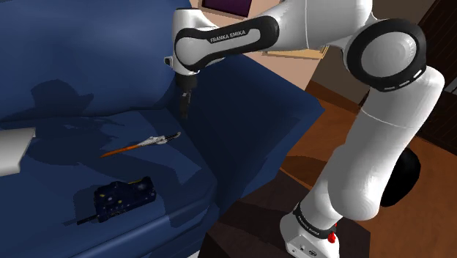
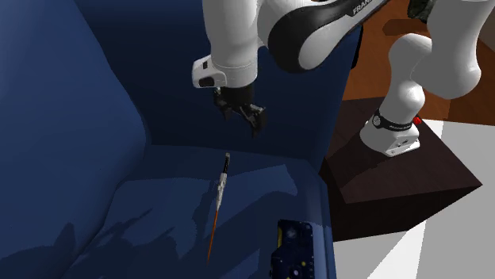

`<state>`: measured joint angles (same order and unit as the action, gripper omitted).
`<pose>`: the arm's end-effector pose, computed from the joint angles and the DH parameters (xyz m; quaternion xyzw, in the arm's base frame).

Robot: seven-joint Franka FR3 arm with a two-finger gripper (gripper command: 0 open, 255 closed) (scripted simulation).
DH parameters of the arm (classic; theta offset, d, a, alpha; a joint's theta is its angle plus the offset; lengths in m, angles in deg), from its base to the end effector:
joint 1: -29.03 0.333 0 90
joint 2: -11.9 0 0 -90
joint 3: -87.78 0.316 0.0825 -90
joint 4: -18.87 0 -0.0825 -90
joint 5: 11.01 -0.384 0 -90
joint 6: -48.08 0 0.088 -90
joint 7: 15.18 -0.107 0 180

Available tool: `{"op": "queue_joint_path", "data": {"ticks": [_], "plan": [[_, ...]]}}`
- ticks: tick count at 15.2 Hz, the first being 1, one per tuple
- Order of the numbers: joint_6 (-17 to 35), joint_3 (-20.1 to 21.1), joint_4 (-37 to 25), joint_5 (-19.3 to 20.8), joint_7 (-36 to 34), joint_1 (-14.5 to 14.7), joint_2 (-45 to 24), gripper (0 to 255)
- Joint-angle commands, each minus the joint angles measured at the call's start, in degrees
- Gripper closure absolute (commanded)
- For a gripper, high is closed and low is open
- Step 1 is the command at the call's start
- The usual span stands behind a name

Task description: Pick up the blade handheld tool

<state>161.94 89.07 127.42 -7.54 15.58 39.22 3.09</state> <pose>0.5793 0.1133 0.4174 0.9273 0.3721 -0.0343 0.0201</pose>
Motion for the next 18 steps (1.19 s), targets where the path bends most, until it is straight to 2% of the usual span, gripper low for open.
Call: {"op": "queue_joint_path", "data": {"ticks": [1, 15, 18], "plan": [[0.35, 0.78, -3.22, 0.64, 1.59, 0.77, -3.99, 0], [-3.97, 5.24, -32.85, 7.03, 12.01, 8.12, -32.56, 0], [-3.1, 5.26, -33.38, 7.32, 12.2, 8.43, -34.07, 0]]}}
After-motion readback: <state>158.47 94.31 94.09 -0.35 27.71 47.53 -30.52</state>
